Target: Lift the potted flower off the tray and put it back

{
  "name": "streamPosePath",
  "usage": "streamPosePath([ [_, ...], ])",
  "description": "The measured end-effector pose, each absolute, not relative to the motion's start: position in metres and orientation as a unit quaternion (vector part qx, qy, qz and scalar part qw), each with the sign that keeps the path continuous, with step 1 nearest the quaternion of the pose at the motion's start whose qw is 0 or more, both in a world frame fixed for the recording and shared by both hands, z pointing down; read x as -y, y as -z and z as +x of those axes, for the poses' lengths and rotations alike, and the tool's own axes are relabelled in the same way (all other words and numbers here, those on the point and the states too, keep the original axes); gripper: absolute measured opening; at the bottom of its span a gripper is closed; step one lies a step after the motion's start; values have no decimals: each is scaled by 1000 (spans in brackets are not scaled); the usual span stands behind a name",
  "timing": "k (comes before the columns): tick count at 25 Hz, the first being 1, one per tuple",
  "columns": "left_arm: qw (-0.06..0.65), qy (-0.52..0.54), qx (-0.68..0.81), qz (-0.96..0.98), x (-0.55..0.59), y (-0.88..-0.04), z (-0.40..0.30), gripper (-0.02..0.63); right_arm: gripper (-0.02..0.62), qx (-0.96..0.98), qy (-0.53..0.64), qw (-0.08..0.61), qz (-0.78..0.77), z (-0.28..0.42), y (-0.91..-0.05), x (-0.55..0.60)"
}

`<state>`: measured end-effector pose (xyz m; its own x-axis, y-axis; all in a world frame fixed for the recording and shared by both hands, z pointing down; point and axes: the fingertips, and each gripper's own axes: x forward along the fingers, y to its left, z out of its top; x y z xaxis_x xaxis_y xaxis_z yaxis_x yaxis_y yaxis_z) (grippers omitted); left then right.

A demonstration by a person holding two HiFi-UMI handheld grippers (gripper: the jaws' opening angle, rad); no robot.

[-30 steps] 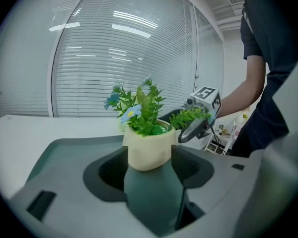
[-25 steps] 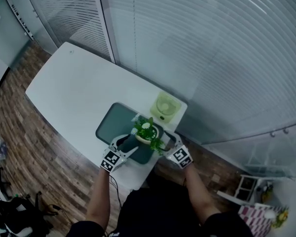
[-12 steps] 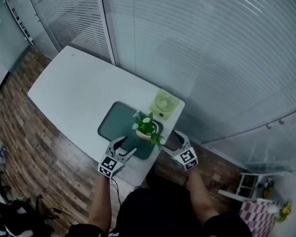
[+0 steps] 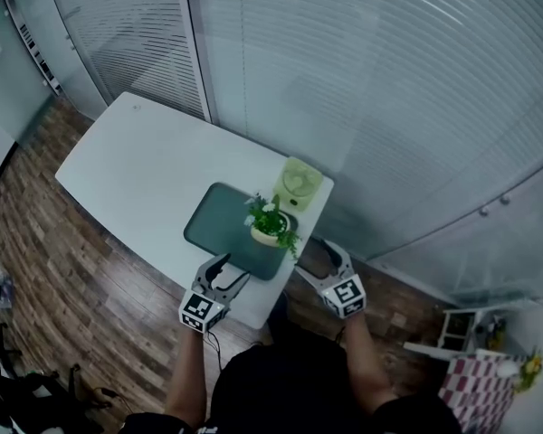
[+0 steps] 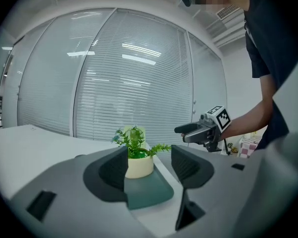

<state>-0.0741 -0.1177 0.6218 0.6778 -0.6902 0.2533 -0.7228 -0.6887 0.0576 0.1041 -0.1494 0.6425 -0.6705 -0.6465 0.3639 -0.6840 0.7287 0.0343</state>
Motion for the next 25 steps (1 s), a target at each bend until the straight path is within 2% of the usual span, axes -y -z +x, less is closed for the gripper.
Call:
streamPosePath([
  [25, 29, -55, 407, 911, 4, -550, -89, 267, 371, 907, -8, 110, 407, 91, -566, 30],
])
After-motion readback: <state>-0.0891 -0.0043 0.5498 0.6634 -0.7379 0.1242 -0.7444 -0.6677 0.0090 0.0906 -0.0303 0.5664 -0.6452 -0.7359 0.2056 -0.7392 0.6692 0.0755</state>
